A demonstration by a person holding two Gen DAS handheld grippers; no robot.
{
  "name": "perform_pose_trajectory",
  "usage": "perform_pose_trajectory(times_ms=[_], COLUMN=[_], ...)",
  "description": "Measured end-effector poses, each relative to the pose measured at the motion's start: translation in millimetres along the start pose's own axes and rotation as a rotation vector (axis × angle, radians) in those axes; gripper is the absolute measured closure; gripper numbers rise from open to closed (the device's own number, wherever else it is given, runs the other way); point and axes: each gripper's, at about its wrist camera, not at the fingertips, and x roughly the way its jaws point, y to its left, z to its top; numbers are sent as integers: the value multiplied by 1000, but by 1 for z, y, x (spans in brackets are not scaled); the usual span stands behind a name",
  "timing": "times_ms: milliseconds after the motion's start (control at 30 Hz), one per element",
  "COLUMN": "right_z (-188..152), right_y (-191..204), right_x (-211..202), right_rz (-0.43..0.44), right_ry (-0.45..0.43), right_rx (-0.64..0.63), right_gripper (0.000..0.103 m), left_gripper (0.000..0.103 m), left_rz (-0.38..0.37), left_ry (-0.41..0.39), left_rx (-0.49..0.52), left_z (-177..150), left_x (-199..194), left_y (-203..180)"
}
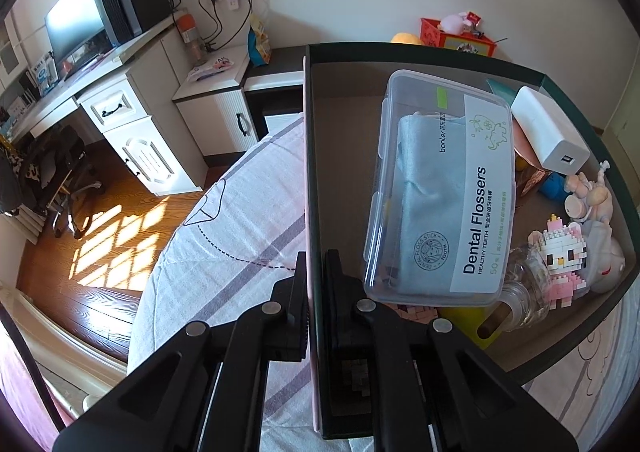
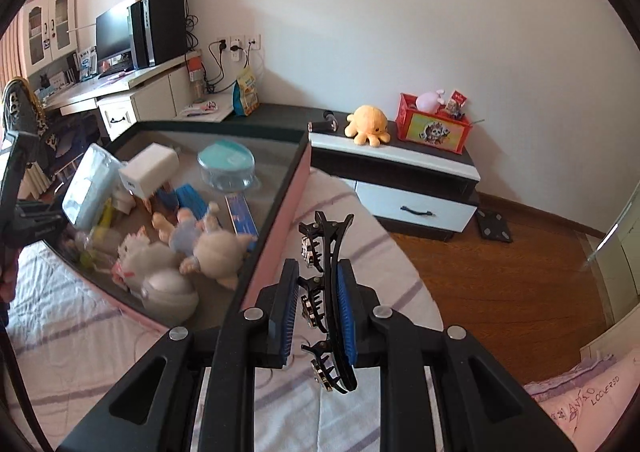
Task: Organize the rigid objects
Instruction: 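Lower the hair clip into the pink box with the right tool while the left tool holds the box wall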
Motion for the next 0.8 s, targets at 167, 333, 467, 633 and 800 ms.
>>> perform_pose_trajectory(times_ms=[167, 333, 467, 633, 800], right_z=[38, 57, 59, 55, 53], right_y=[30, 56, 69, 71, 70], right_x=[13, 44, 73, 91, 94], right_rz=[50, 95, 121, 125, 137], right_ry=[-11, 24, 70, 80, 70], right_rx=[-33, -43, -39, -15, -3], right_gripper=[84, 84, 84, 83, 83], left_gripper=[97, 97, 97, 97, 97], left_rz=[-2, -1, -1, 1, 3], left_ry=[-1, -1, -1, -2, -2], left_rx=[1, -1, 0, 0, 1], left_z=[0, 0, 0, -1, 1], left_x=[0, 1, 1, 0, 0], left_y=[1, 1, 1, 1, 0])
